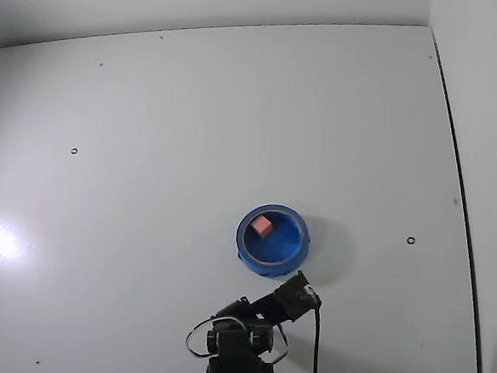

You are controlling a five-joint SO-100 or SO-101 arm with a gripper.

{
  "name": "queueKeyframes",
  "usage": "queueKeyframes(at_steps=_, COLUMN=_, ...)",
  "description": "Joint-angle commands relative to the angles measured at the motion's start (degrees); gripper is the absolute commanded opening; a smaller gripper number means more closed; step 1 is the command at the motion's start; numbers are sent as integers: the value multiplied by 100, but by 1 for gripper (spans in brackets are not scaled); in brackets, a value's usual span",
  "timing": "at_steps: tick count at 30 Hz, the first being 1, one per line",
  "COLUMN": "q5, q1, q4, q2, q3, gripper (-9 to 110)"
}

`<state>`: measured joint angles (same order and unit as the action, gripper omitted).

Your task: Grasp a block and put it in the bin.

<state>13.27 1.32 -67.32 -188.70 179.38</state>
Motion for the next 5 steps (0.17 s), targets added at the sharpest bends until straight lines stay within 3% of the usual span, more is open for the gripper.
queueKeyframes(at_steps=1, q5=26, q1=44, q4=-18, q2=18, q3=-396, gripper=0)
queueKeyframes(at_steps=5, q5=26, q1=44, q4=-18, q2=18, q3=-396, gripper=0)
